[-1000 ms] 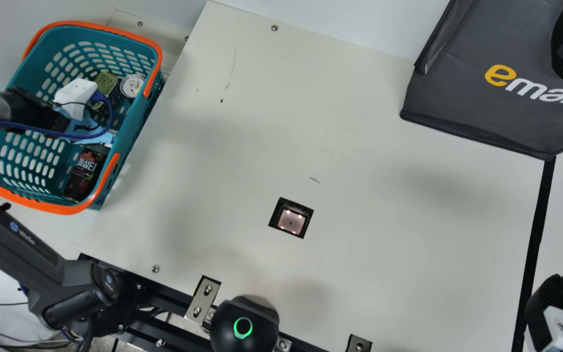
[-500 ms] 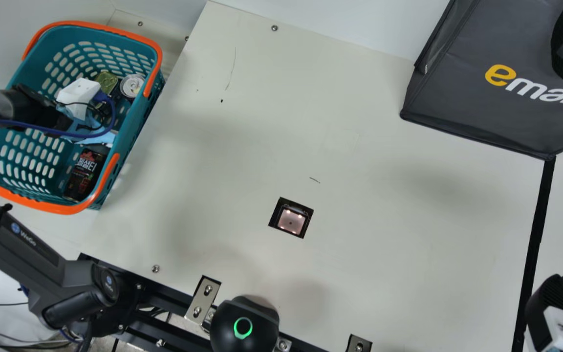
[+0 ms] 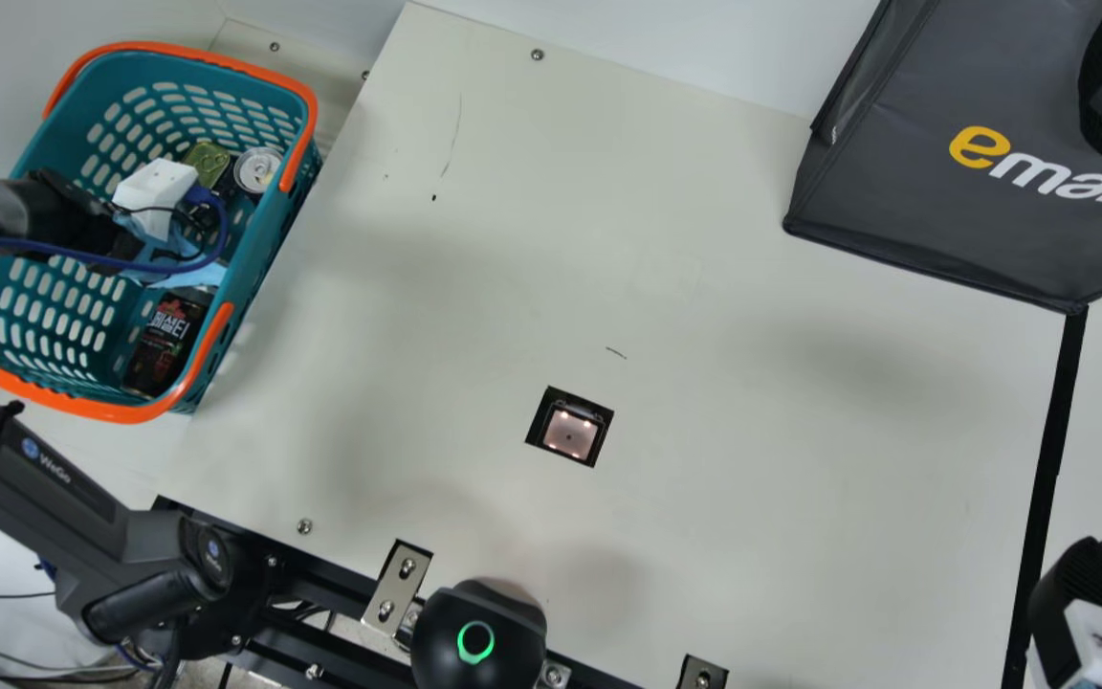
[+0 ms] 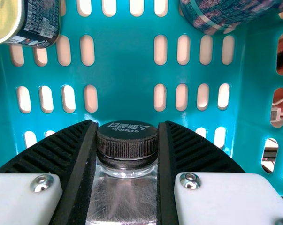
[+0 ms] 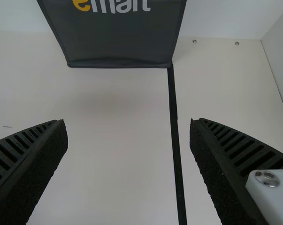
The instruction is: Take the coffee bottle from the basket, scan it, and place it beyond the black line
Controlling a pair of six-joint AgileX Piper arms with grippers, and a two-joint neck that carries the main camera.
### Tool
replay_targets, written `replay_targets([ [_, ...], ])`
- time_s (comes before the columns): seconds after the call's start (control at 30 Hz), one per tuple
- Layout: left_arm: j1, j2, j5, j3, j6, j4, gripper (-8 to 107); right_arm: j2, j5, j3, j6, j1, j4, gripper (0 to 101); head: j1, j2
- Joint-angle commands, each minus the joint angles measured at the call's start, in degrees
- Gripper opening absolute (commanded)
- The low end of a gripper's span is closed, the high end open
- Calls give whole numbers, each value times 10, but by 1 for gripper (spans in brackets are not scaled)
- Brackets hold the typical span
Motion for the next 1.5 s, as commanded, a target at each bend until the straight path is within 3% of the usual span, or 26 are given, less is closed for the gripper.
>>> replay_targets([
  [0.0, 2, -1, 0, 0, 0, 0, 10, 0, 0, 0, 0, 0, 0, 91, -16, 1],
  [0.97, 24, -57, 55, -88, 16, -60, 10, 0, 0, 0, 0, 0, 0, 91, -16, 1],
  [1.47, 39, -125, 87, -97, 34, -110, 10, 0, 1, 0, 0, 0, 0, 91, -16, 1],
])
